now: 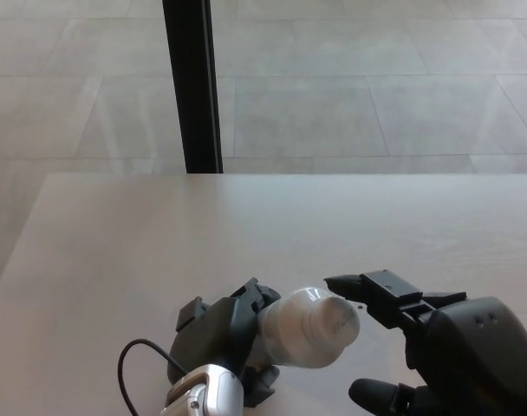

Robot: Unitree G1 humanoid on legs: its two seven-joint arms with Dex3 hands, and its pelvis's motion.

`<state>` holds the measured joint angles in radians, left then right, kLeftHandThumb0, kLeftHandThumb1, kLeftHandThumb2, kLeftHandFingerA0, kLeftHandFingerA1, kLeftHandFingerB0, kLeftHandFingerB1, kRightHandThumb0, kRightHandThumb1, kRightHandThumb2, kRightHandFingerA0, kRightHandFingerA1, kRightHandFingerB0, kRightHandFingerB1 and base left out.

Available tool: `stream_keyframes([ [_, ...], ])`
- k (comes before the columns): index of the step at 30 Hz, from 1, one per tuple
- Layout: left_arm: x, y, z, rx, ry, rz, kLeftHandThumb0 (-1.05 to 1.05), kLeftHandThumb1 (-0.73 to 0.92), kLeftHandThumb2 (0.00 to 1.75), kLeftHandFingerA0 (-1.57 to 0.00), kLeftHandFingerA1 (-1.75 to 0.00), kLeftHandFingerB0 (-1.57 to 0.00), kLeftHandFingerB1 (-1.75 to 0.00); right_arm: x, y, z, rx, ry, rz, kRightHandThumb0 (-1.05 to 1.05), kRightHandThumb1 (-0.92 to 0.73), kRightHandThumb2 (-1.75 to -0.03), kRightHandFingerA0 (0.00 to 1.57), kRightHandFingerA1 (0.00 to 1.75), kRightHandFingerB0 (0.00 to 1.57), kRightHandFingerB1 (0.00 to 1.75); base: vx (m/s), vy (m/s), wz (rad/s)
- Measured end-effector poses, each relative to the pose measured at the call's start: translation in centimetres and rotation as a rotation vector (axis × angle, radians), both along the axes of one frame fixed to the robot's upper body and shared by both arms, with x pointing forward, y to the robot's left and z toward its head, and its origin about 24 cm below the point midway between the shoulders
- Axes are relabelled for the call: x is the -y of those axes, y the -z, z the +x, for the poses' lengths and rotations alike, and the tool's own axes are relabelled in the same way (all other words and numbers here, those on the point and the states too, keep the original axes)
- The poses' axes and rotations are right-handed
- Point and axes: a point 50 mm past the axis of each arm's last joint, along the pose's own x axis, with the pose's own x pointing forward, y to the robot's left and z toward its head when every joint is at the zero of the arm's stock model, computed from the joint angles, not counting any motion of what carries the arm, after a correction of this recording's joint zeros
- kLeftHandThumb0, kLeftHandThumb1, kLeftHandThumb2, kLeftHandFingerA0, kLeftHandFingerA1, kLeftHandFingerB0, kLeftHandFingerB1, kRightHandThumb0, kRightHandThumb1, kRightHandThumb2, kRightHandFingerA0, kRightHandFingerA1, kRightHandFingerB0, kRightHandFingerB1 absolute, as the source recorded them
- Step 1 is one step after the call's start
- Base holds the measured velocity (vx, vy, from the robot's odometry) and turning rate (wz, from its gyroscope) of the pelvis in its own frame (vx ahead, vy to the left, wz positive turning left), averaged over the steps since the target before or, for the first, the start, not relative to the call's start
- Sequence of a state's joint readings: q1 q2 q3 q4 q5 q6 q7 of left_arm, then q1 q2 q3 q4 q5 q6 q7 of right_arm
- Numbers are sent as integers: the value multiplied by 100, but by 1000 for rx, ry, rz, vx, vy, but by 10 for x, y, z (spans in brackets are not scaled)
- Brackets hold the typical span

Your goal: The robot uses its left hand to to lift the bottle kept on the middle of the desk and tilts it towards its right hand. It then uses its right hand to rotate its cap to open it and places the bottle and cap back on the desk

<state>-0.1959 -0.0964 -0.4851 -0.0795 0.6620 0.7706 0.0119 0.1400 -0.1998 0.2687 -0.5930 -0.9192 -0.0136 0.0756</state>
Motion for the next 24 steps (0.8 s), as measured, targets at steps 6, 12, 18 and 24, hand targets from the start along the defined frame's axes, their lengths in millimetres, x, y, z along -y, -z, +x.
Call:
stream_keyframes([
  [6,-1,0,0,-2,-3,-2,11,90,67,-58,-139,-54,-98,-1,2,7,-6,7,-21,-60,-59,-61,91,137,40,45,0,0,0],
  [12,0,0,0,-3,-2,-7,8,90,62,-59,-130,-52,-71,-4,4,14,-9,9,-22,-55,-64,-61,94,134,43,45,0,0,0],
  [18,1,0,1,-6,-2,-10,11,87,66,-59,-124,-52,-68,-9,5,15,-18,0,-12,-54,-66,-60,102,114,46,46,0,0,0],
  [24,1,0,0,-7,-3,-8,12,85,71,-58,-124,-58,-78,-13,3,15,-5,-15,-12,-47,-69,-63,91,140,48,49,0,0,0],
])
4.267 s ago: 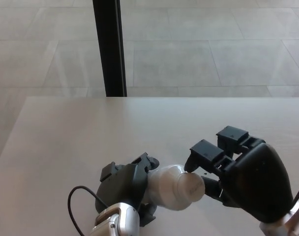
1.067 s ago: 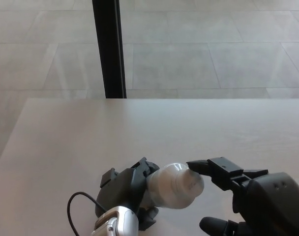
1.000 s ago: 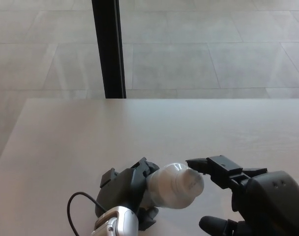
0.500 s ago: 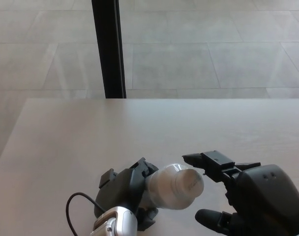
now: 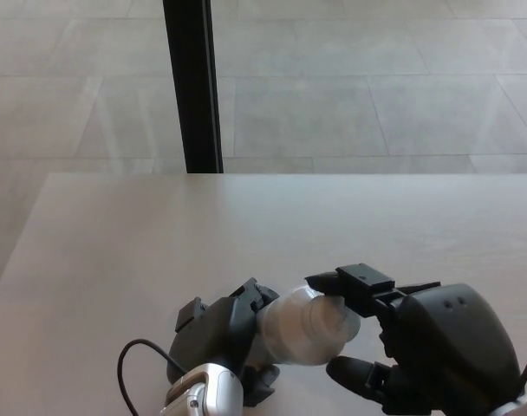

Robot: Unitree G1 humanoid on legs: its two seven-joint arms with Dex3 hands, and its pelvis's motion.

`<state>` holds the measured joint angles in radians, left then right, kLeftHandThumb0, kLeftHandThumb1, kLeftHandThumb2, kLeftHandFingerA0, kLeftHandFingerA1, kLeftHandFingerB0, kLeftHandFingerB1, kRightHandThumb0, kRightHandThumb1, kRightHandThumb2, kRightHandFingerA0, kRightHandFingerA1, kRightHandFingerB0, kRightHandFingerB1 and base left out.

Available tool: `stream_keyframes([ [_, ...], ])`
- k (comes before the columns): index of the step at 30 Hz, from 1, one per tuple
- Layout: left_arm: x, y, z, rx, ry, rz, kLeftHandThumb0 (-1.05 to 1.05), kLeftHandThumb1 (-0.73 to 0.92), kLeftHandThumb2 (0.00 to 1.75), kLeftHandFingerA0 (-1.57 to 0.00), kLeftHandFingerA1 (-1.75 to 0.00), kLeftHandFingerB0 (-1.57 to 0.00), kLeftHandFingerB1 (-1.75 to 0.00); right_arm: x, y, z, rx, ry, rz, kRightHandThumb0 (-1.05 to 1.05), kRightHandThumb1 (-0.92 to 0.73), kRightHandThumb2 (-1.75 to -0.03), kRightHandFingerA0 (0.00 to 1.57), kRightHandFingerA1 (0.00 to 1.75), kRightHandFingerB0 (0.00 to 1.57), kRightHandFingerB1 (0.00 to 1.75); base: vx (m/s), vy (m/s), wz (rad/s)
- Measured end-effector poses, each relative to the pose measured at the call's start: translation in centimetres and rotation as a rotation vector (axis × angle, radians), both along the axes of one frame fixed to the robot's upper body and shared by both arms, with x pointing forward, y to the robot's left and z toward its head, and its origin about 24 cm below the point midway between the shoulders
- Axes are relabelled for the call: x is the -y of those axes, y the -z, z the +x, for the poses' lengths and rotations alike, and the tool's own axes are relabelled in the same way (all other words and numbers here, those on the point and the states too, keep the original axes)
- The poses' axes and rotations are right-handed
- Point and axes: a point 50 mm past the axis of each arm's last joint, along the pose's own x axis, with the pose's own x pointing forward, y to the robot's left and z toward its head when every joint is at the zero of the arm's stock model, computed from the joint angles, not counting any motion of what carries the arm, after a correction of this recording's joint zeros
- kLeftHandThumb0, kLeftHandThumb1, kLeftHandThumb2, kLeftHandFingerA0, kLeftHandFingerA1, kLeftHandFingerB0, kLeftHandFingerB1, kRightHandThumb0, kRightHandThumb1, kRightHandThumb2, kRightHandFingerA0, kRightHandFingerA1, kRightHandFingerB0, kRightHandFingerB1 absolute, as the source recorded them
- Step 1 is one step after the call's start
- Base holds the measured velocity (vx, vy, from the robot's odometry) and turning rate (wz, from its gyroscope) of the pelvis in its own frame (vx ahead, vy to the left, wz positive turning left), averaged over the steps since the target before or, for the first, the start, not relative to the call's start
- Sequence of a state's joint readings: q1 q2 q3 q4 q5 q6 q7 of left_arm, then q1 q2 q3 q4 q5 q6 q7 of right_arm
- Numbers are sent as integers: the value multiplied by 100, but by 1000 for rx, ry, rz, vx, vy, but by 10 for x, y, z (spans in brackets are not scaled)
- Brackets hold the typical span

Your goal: The robot uses its left hand to to lift the bottle kept on the middle of the desk and tilts it towards its right hand. It then uses its right hand to rotate its cap to open it and places the bottle and cap back on the desk

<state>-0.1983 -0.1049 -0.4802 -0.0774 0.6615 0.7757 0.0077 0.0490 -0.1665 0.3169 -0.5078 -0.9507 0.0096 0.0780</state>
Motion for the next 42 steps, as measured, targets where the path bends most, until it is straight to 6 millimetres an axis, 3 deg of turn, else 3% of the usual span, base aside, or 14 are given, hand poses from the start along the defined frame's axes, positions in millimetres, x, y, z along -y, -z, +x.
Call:
stream_keyframes([
  [8,-1,1,-1,-1,0,4,12,86,70,-58,-123,-60,-78,-4,-4,-3,24,-37,12,-44,-74,-68,83,156,50,56,0,0,0],
  [9,-1,1,-1,-1,0,4,11,88,69,-56,-133,-58,-95,-5,-4,-4,27,-40,14,-44,-78,-66,83,165,56,64,0,0,0],
  [16,0,2,-2,-4,4,7,10,90,65,-60,-126,-51,-66,-2,-6,-5,57,-41,17,-47,-79,-68,88,169,77,97,0,0,0],
  [22,0,3,-2,-2,7,10,8,88,64,-59,-117,-52,-68,3,-6,-5,60,-35,-3,-47,-74,-67,90,166,81,85,0,0,0],
  [23,1,3,-2,-2,8,13,11,91,64,-56,-139,-52,-104,3,-5,-5,58,-33,-4,-47,-74,-68,88,164,68,65,0,0,0],
  [25,0,3,-2,-1,7,12,10,90,64,-55,-139,-54,-105,5,-5,-5,55,-26,-4,-46,-72,-68,88,162,60,56,0,0,0],
  [27,0,4,-2,2,8,13,7,91,61,-61,-132,-47,-92,6,-4,-6,49,-16,-6,-51,-71,-61,105,122,40,38,0,0,0],
  [28,0,4,-3,2,10,14,7,91,61,-60,-131,-47,-96,7,-3,-6,45,-12,-9,-54,-69,-61,105,121,31,36,0,0,0],
  [30,0,4,-3,2,13,17,2,87,63,-61,-112,-48,-62,8,-3,-6,32,-2,-24,-64,-52,-87,110,121,13,46,0,0,0],
  [32,0,4,-3,4,16,21,2,87,63,-61,-112,-48,-62,9,-3,-5,16,9,-44,-64,-52,-87,110,121,13,46,0,0,0],
  [33,0,4,-3,4,17,22,5,90,63,-59,-120,-53,-76,10,-2,-5,9,15,-53,-65,-63,-59,108,132,8,31,0,0,0],
  [37,-1,4,-3,3,12,20,9,90,63,-57,-135,-55,-96,10,-1,-6,-26,30,-91,-65,-60,-58,107,136,4,31,0,0,0],
  [38,-1,4,-3,3,12,20,10,90,63,-57,-136,-55,-98,10,-1,-6,-35,34,-100,-69,-47,-84,111,125,3,32,0,0,0],
  [42,-1,4,-3,4,14,23,3,88,65,-61,-123,-48,-87,10,0,-5,-59,46,-123,-68,-47,-83,110,123,4,39,0,0,0],
])
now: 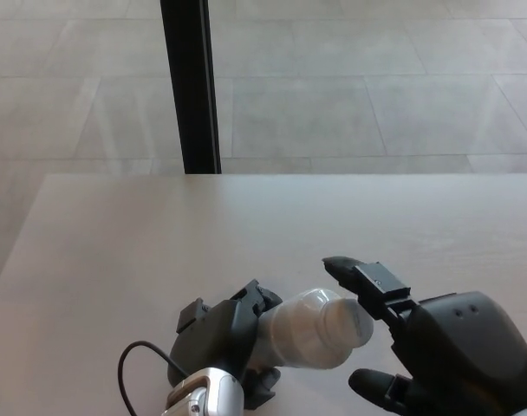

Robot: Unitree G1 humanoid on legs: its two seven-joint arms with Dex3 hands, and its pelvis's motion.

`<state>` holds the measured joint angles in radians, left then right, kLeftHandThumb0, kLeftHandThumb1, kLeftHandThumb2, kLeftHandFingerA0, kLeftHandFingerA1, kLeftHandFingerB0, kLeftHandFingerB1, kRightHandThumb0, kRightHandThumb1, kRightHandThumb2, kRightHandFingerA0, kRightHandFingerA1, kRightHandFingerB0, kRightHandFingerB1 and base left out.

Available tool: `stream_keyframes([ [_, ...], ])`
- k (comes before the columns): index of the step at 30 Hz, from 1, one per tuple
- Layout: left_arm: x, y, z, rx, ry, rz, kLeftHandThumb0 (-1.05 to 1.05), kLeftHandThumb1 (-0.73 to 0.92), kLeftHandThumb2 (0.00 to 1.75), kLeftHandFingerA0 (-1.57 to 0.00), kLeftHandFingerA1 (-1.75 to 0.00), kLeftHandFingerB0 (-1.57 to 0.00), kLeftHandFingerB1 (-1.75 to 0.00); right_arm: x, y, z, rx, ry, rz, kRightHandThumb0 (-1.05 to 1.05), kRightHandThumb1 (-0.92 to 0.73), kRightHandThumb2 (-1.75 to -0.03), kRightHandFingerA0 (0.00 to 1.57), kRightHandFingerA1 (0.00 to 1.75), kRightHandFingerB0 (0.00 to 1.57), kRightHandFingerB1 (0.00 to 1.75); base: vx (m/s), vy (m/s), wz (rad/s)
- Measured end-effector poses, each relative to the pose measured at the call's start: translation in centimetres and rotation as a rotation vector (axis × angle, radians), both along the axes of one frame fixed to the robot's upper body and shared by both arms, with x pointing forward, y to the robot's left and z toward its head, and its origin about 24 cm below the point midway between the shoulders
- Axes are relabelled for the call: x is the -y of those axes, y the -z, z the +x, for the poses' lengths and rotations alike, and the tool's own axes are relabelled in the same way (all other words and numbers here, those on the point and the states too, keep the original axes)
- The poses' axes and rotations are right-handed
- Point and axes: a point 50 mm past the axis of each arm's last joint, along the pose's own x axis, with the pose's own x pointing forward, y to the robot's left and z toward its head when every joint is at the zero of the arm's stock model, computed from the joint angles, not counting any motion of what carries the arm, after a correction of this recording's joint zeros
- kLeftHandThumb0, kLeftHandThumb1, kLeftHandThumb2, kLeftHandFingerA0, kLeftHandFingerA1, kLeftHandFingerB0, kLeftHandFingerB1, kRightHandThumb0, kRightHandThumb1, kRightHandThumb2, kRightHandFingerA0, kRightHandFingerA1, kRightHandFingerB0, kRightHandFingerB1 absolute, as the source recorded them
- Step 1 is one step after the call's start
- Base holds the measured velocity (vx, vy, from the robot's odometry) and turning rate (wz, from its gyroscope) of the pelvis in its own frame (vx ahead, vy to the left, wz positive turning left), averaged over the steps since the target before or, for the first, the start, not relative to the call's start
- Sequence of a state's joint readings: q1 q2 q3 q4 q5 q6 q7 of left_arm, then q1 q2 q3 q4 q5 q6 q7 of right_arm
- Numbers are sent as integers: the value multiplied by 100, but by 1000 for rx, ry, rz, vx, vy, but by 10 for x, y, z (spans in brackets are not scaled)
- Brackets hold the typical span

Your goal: The robot uses its left hand to to lift the bottle kept on the middle of the desk and tilts it towards its right hand. It then uses its right hand to rotate its cap to open it and places the bottle and cap back on the desk

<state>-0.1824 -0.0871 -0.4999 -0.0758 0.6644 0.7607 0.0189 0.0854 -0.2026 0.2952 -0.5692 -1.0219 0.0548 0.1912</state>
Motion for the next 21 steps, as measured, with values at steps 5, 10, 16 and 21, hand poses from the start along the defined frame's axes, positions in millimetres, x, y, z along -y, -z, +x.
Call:
stream_keyframes([
  [5,0,0,0,0,-1,1,2,87,65,-51,-139,-49,-87,1,1,1,-19,10,-23,-68,-46,-84,105,107,3,41,0,0,0],
  [10,-1,0,0,2,1,7,8,84,70,-52,-146,-51,-97,1,1,1,-26,9,-32,-59,-66,-60,103,120,30,42,0,0,0],
  [16,-1,0,0,3,1,7,7,89,63,-60,-127,-54,-81,1,1,2,-9,-8,-4,-53,-73,-63,101,129,40,51,0,0,0],
  [21,-1,0,0,3,1,7,6,86,67,-52,-141,-54,-91,1,0,3,19,-25,31,-52,-77,-65,98,142,43,57,0,0,0],
])
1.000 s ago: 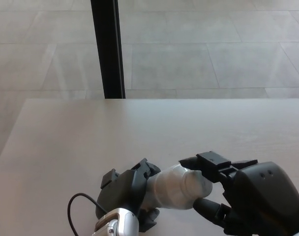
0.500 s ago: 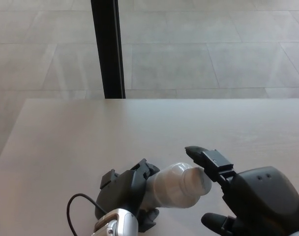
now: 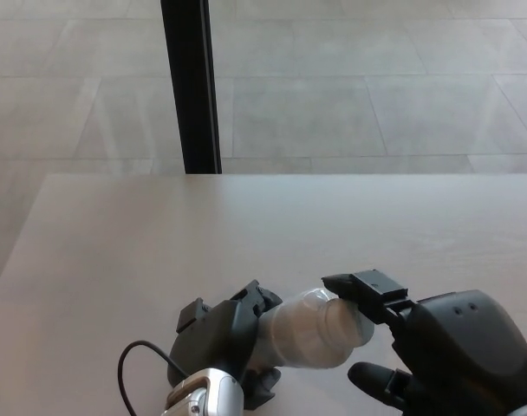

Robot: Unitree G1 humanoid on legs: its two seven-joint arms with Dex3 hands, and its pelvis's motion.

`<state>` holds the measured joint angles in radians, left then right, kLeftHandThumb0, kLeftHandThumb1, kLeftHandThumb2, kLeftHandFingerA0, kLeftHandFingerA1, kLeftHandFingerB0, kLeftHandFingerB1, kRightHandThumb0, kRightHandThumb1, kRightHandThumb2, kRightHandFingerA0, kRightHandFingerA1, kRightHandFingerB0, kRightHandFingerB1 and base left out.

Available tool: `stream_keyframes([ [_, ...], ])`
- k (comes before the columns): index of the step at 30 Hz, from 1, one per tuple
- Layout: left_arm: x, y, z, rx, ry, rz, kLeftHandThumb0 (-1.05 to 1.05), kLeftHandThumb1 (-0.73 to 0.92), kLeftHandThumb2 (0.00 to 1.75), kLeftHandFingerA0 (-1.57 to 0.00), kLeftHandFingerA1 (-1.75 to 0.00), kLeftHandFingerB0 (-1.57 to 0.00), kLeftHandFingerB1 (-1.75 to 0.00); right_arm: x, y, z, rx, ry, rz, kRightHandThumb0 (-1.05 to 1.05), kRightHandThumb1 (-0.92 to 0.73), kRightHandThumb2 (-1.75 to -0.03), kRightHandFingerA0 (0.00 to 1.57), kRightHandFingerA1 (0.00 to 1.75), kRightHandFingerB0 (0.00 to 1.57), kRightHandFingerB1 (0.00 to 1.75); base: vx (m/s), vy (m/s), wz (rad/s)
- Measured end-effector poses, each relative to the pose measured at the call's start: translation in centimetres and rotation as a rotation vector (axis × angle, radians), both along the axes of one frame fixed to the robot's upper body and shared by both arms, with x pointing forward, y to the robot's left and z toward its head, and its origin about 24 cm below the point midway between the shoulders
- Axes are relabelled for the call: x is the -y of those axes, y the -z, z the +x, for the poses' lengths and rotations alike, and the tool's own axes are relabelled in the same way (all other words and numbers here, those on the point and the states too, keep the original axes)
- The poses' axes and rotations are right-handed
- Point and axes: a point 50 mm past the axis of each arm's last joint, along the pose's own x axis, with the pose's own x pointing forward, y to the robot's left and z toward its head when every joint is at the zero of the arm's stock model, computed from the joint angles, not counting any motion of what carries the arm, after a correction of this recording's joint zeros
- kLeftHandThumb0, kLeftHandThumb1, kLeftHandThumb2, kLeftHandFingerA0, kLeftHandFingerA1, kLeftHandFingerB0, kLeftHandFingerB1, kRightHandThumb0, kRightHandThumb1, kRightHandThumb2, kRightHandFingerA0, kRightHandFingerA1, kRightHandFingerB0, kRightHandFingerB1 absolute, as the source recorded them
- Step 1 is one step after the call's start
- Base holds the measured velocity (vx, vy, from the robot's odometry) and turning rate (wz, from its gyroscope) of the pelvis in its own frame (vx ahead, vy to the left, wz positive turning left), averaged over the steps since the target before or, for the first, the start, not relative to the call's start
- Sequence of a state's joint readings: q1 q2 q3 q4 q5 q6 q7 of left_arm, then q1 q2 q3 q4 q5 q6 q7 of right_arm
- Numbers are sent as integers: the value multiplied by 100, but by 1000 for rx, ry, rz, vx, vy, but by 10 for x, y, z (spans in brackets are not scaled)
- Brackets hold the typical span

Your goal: The robot uses its left hand to to lift the bottle kept on the middle of the desk and tilts it towards its right hand. It then uses its right hand to rotate its cap to open it and places the bottle and cap back on the desk

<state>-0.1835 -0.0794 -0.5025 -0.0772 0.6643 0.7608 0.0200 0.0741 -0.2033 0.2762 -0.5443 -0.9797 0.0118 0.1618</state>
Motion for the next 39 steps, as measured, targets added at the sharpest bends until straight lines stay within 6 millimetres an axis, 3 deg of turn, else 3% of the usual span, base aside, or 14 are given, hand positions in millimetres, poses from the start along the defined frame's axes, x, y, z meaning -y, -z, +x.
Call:
stream_keyframes([
  [2,0,0,0,0,0,1,3,88,64,-60,-109,-48,-65,0,0,0,11,-6,12,-52,-77,-66,96,150,45,59,0,0,0],
  [9,0,0,0,1,0,1,6,85,67,-54,-134,-55,-88,-1,-3,-1,40,-32,55,-47,-82,-68,94,172,54,68,0,0,0],
  [13,0,0,-1,2,1,2,7,85,65,-63,-119,-54,-84,-1,-3,-1,58,-41,75,-44,-83,-66,92,175,62,75,0,0,0],
  [14,0,1,-1,3,3,3,6,84,68,-54,-140,-53,-97,-1,-3,-1,61,-42,80,-44,-83,-66,93,175,64,77,0,0,0],
  [20,-1,2,-2,8,3,0,10,81,70,-53,-136,-57,-84,-1,-4,-2,79,-51,96,-53,-80,-63,99,175,79,82,0,0,0],
  [23,0,2,-2,11,7,0,8,83,62,-61,-119,-50,-80,0,-4,-1,81,-49,97,-50,-79,-67,97,175,79,78,0,0,0],
  [26,0,2,-2,14,8,-1,8,81,70,-56,-134,-56,-89,1,-5,-2,79,-44,99,-52,-78,-63,102,162,49,47,0,0,0],
  [27,-1,2,-3,15,9,-1,8,82,68,-55,-134,-54,-74,1,-5,-2,79,-42,97,-54,-74,-68,99,161,41,43,0,0,0],
  [30,-1,3,-3,18,10,-1,9,81,72,-55,-138,-56,-80,2,-5,-2,71,-30,77,-58,-70,-61,103,152,32,36,0,0,0],
  [31,-1,3,-3,19,10,-1,9,83,65,-63,-124,-53,-70,2,-5,-2,67,-26,70,-61,-65,-64,102,153,26,35,0,0,0],
  [36,-1,3,-4,19,11,-2,4,84,65,-64,-115,-49,-66,3,-4,-2,33,-2,28,-66,-63,-62,105,144,24,36,0,0,0],
  [37,-1,3,-4,19,12,-1,12,67,92,-68,-96,-43,-64,3,-4,-2,30,1,23,-65,-62,-61,105,143,25,36,0,0,0],
  [38,0,3,-4,19,13,1,9,79,74,-57,-133,-55,-70,3,-3,-2,26,4,17,-65,-62,-61,106,142,24,37,0,0,0],
  [39,0,4,-4,18,15,1,9,79,74,-57,-133,-55,-70,2,-2,-3,18,7,11,-65,-62,-61,106,142,24,37,0,0,0],
])
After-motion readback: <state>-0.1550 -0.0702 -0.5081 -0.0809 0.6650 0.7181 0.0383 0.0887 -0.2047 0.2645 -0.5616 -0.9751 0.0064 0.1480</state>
